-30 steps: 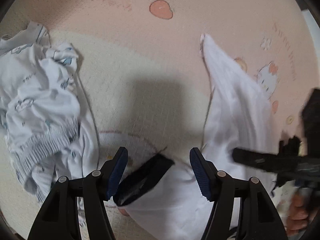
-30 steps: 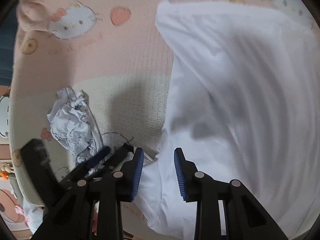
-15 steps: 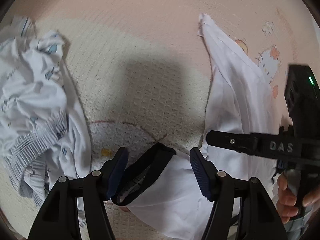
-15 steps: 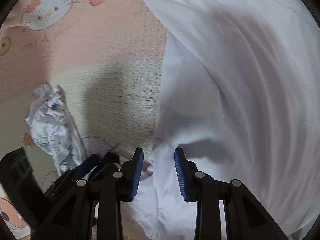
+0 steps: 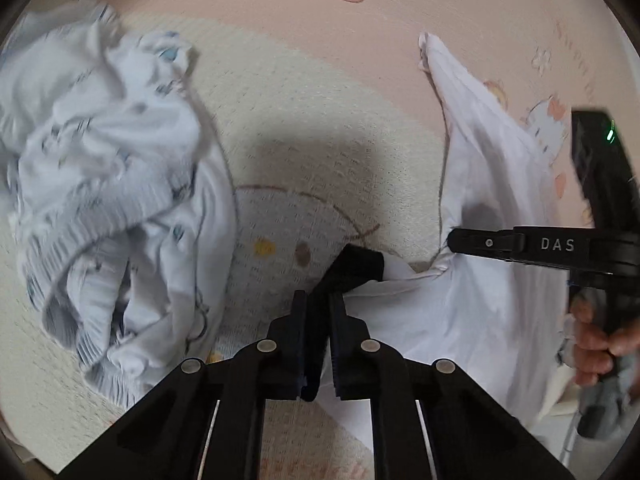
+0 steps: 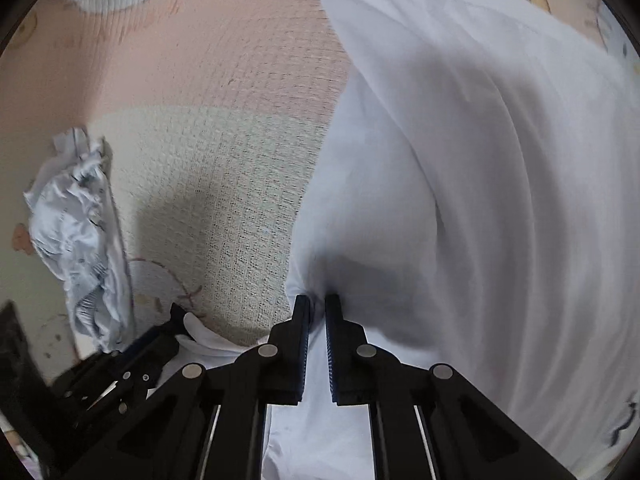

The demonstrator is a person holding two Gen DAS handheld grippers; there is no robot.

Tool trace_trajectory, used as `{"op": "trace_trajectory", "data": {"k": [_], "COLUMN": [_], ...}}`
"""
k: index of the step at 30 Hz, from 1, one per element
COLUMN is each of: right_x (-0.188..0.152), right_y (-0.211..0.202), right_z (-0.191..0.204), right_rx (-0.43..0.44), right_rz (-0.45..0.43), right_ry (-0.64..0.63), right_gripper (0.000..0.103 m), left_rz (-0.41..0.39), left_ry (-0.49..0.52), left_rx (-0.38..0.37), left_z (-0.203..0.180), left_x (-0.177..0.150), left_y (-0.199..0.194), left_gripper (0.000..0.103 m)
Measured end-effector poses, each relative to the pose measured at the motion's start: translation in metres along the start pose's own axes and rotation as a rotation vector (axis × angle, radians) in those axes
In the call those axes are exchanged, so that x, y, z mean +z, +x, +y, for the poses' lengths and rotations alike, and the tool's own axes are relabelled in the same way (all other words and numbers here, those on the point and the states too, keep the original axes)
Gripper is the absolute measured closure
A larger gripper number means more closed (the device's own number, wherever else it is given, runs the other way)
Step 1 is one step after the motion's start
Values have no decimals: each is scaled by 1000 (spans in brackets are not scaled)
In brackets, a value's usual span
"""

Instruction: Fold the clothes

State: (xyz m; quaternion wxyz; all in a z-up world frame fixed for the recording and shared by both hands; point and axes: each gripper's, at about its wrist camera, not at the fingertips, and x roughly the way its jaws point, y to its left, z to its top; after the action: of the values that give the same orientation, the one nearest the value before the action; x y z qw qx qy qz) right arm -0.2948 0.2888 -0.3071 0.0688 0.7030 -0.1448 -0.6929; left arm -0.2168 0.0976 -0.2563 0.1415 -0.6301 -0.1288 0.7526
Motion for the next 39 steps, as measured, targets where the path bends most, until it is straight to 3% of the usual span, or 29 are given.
{"op": "trace_trajectory", "data": {"k": [4,8,10,12,13,14,16,18,22,26,31,39], "right_x": [-4,-5,-5,-5,-6,-6,-5,-6,-16,-12,9,75], "right_y": [0,-1,-2,-11,-16,-25,-45,-66,-99,-115,-120,-112], "right_z": [-11,-16,-19,-20,-21,-22,-26,-29,-46,-69,-90,-56], "right_rx": [69,104,127,127,126,131,143,164,163,134,125,46], "right_rz": [-33,-53,-58,-102,-125,-152,-206,-234,-261,-275,-259,-240], "right_ry": [-12,-54,-63,-71,-75,-82,-99,-83,-53,-38,-16,-168], "right_gripper": [98,97,97,95,92,88,68,61,59,59,58,58], "left_rz": [-20,-45,-42,-61,-69,-74,-85,-98,-122,-89,-59,-41], "left_ry": [-59,-162,-165,-143,-132,-124,-95,-32,118,223,224,189], "left_rx": [-46,-170,-197,-187,-180,-171,-129,-70,49,113,75,83], "left_z": [3,0,-4,-9,-10,-10,-14,-27,-55,-73,-81,-75], "left_x": [3,16,22,22,21,21,23,21,14,11,17,31], "left_y": [-5,-14,-19,-27,-30,-34,-36,-36,-36,-27,-7,6], "left_gripper": [94,93,81,38,35,35,35,35,35,35,35,35]}}
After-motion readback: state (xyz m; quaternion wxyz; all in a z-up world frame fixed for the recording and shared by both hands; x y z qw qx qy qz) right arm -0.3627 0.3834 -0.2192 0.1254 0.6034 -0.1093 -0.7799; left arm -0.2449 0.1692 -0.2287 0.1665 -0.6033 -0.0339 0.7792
